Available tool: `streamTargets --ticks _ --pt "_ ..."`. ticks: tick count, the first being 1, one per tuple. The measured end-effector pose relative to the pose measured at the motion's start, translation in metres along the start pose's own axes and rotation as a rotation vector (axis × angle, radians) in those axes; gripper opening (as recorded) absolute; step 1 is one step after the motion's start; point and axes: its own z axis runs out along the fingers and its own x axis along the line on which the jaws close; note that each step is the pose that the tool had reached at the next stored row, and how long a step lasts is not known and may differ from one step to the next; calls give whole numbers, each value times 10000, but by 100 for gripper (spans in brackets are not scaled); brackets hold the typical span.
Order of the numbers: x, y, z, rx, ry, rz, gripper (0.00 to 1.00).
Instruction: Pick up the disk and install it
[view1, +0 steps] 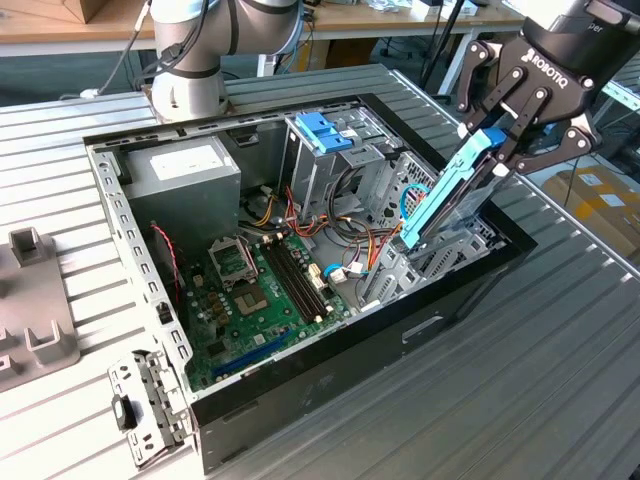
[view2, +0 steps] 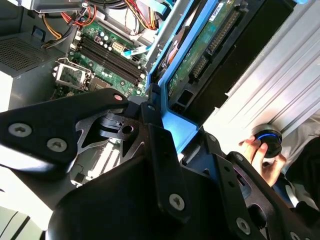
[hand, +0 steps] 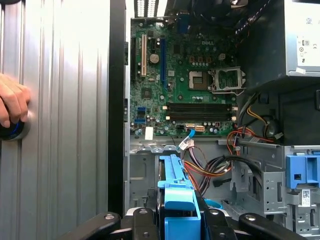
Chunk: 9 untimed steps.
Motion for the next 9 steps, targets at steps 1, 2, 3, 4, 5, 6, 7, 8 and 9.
streamTargets --ticks 1,2,3,4,5,6,7,8,9 --pt "-12 0 8 0 0 0 37" --pt "-23 0 18 0 -1 0 37" --pt "-27 2 22 0 0 1 37" --pt "-29 4 29 0 -2 1 37" --pt "-28 7 40 0 -4 0 37" --pt "-28 8 49 0 -3 0 37" --pt "-27 7 58 0 -1 -1 37" --pt "-27 7 66 0 0 -1 37" --pt "-26 7 78 0 2 0 37"
